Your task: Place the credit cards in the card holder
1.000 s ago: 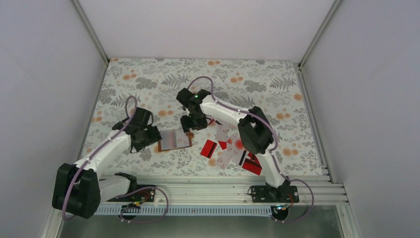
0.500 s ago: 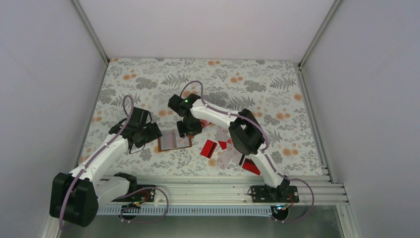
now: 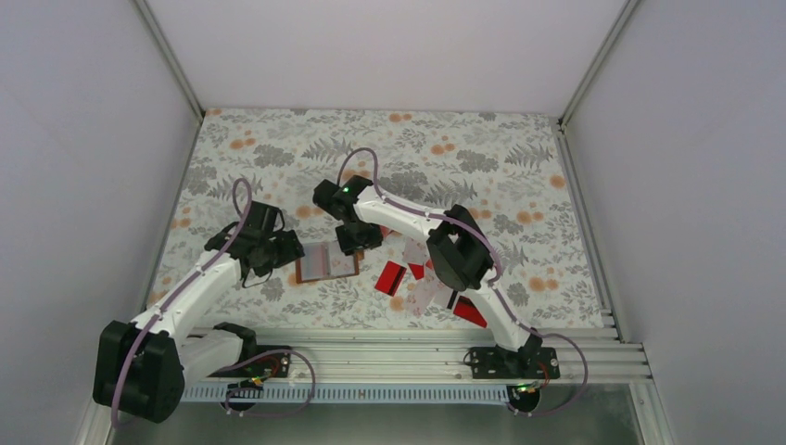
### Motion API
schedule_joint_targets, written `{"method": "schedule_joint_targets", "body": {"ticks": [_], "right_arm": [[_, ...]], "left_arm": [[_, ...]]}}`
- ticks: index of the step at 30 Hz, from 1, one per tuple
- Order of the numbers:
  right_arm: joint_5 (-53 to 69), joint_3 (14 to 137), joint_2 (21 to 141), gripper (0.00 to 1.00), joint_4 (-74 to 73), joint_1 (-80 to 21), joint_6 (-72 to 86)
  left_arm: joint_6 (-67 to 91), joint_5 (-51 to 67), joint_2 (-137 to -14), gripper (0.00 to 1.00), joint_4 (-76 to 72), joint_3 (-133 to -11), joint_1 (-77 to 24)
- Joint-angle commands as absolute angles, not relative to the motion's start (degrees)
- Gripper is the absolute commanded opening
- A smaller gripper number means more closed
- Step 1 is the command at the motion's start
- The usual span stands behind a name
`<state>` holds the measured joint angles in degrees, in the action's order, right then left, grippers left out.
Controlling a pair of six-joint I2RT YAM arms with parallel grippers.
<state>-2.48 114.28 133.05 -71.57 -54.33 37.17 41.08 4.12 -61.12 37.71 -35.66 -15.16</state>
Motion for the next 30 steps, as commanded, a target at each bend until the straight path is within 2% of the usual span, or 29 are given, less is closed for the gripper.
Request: {"method": "schedule_joint_targets", "body": {"ticks": [1, 8, 11, 23, 30], "right_arm": [[-7.53, 115.91, 131.67, 0.44, -73.66, -54.86, 38.12], [-7.19, 110.81, 129.33, 0.23, -70.23, -54.61, 36.53], [-6.49, 108.09, 128.49, 0.17, -68.31, -54.02, 35.53], [-1.30, 97.40, 125.48, 0.05, -55.97, -49.81, 29.33], [2.79, 91.60, 123.29, 0.04, -50.06, -47.03, 25.52]], "left_arm": [[40.05, 4.39, -61.86, 0.77, 36.71, -35.95, -14.89], [40.91, 4.56, -62.56, 0.74, 39.02, -36.22, -14.94], [41.38, 4.16, -63.22, 0.70, 40.42, -36.60, -14.91], [37.87, 8.38, -72.30, 0.66, 34.05, -35.73, -14.94], [35.42, 12.05, -73.25, 0.66, 26.59, -34.80, -14.90]]}}
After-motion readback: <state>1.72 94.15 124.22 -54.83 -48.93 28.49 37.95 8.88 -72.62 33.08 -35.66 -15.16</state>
